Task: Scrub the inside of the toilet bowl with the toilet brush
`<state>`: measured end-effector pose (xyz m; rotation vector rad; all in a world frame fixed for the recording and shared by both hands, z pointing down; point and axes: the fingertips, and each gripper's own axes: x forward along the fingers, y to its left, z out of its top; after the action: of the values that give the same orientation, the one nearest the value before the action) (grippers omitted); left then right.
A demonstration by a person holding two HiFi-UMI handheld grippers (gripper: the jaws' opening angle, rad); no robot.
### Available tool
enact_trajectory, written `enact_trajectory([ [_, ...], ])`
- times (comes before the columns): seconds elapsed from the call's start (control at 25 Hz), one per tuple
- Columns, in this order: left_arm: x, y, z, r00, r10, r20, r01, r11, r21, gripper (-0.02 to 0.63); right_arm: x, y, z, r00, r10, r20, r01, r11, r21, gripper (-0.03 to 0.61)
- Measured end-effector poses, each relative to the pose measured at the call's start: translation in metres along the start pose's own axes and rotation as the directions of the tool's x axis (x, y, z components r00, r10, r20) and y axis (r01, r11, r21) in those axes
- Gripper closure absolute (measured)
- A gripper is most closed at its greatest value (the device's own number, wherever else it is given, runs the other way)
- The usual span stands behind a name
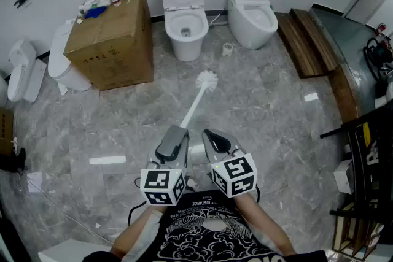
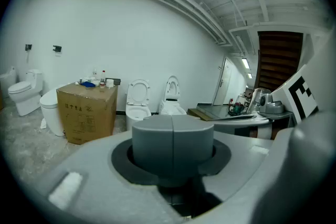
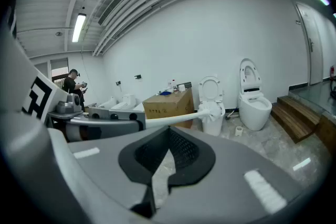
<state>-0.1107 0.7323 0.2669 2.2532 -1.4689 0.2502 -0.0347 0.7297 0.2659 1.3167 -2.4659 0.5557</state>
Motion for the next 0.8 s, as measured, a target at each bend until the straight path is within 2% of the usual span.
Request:
enact_trajectory([
  [0.44, 0.031, 0.003, 0.006, 1.0, -0.005, 0.001, 0.005, 1.0, -0.014, 0.465, 0.015, -0.021, 0.005, 1.0, 0.015, 0.008, -0.015, 0.999, 0.032, 0.581],
  [0.64, 0.069, -0.007, 0.011, 1.0, 0.001, -0.009, -0.001, 1.0, -0.002, 0.465, 0.03, -0.059, 0.009, 0.999, 0.036, 0.008, -0.037, 0.998, 0.051, 0.581],
  [0.8, 0.116, -0.016, 0.026, 0.999, 0.03, -0.02, -0.03, 1.0, -0.01, 0.465, 0.049, -0.107, 0.025, 0.998, 0.068, -0.001, -0.068, 0.996, 0.057, 0.581],
])
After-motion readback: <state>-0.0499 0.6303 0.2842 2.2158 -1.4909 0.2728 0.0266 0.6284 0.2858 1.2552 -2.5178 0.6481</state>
